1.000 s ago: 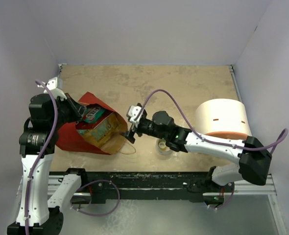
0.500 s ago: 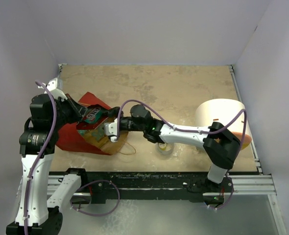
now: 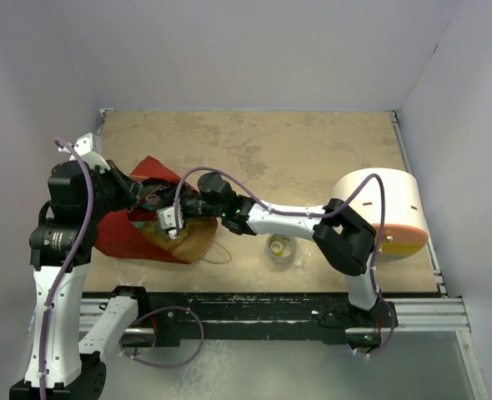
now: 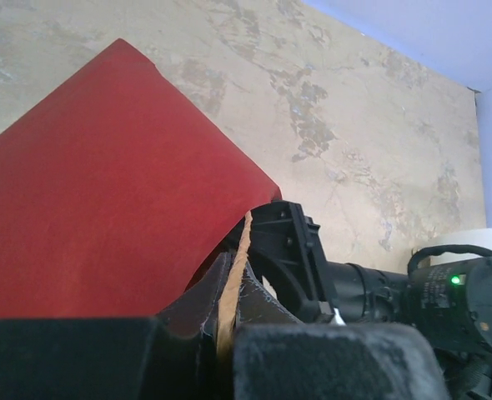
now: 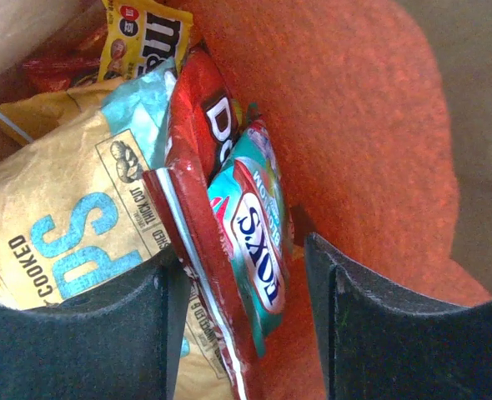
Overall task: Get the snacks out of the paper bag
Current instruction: Take out the snack from the paper bag.
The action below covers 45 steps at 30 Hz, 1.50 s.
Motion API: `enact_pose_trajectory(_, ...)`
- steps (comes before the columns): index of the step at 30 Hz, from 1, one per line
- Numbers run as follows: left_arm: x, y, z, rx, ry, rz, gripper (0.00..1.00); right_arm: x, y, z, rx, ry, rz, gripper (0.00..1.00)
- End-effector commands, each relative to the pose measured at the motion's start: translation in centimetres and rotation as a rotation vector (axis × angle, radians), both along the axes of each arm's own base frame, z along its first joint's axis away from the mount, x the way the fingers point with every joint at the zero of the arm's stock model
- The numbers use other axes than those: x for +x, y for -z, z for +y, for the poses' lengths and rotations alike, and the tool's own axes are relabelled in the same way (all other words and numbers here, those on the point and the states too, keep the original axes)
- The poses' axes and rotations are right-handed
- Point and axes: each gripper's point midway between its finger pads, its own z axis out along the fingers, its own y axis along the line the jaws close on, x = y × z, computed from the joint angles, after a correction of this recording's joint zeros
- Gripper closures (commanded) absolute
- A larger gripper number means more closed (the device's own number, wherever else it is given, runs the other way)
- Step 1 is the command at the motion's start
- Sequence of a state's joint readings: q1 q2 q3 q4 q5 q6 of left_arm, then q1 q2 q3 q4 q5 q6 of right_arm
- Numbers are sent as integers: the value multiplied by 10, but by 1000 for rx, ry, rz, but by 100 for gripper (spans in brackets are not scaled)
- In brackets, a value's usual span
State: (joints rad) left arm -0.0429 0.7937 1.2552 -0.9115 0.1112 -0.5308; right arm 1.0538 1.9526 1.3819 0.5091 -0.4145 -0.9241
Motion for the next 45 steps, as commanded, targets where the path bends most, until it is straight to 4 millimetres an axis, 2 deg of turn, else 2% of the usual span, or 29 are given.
enact_pose_trajectory(1, -2, -41, 8, 21, -42, -125, 100, 10, -21, 14, 35, 17, -50, 44)
enact_pose_trajectory(3, -2, -43, 8, 19, -43, -130, 100, 15, -17, 18, 31, 28, -50, 46)
enact_pose_trajectory(6, 0, -44, 10, 22, -50, -127, 100, 26, -15, 22, 20, 64, -66, 54)
enact_pose_trajectory(9, 1, -43, 13, 34, -63, -123, 100, 28, -6, 24, -13, 66, -66, 62)
enact_pose_trajectory(11, 2, -43, 16, 47, -79, -121, 100, 30, 1, 24, -36, 68, -71, 70)
enact_pose_trajectory(13, 3, -42, 19, 55, -89, -119, 100, 32, -1, 23, -42, 76, -80, 82)
enact_pose_trajectory(15, 6, -39, 21, 63, -103, -109, 100, 34, -13, 21, -23, 94, -90, 91)
enact_pose_trajectory(18, 9, -36, 28, 73, -145, -94, 100, 34, -44, 20, 39, 103, -108, 100)
enact_pose_trajectory(24, 16, -38, 42, 69, -245, -81, 100, 25, -115, 15, 201, 93, -121, 100)
enact_pose_trajectory(27, 20, -38, 50, 77, -296, -61, 100, 22, -138, 11, 239, 91, -137, 100)
enact_pose_trajectory(30, 23, -39, 58, 99, -338, -44, 100, 18, -152, 7, 254, 83, -149, 100)
enact_pose_trajectory(35, 21, -46, 71, 131, -407, -57, 100, 7, -173, -12, 267, 79, -158, 100)
enact_pose_trajectory(38, 20, -49, 77, 146, -436, -61, 100, 0, -180, -26, 253, 78, -152, 100)
enact_pose_trajectory(45, 14, -49, 88, 184, -479, -65, 100, -12, -212, -62, 293, 135, -46, 100)
